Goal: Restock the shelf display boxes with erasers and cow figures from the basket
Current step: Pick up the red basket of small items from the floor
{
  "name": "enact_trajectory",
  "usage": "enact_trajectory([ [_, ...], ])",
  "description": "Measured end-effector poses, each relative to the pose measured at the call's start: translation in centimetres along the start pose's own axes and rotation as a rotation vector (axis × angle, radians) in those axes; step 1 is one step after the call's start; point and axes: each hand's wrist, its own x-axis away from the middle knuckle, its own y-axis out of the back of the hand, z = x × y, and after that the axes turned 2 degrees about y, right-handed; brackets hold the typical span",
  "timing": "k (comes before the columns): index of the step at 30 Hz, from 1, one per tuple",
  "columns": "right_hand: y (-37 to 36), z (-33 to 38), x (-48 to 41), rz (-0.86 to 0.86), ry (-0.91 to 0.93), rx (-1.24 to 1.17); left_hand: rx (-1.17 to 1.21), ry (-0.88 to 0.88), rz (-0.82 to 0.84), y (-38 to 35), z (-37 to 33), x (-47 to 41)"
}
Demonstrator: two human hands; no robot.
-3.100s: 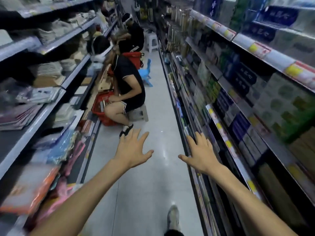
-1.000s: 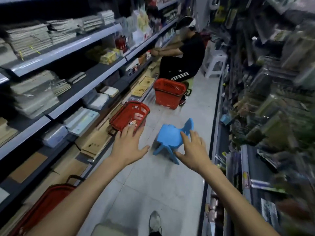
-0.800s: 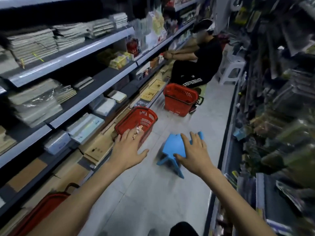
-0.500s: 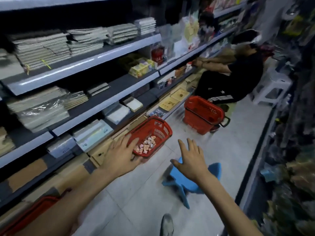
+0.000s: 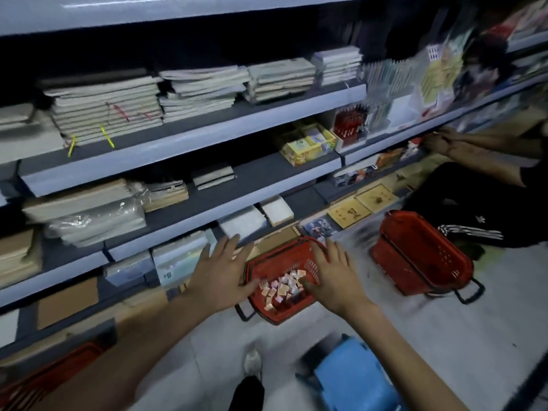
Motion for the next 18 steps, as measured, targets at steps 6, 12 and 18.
enact_trajectory([
  [6,1.8,-1.7,-7.8,0.038,0.048,0.065,-0.017,-0.017,0.014,-0.2,2.5,-7.0],
  [12,3.4,-3.5,-13.6,0.130,0.139,0.130,-0.003,0.009,0.031,-0.7,3.0,-10.8],
  [18,2.7,-6.7,-19.9,0.224,0.327,0.144,0.068,0.062,0.004,-3.4,1.7,-13.9],
])
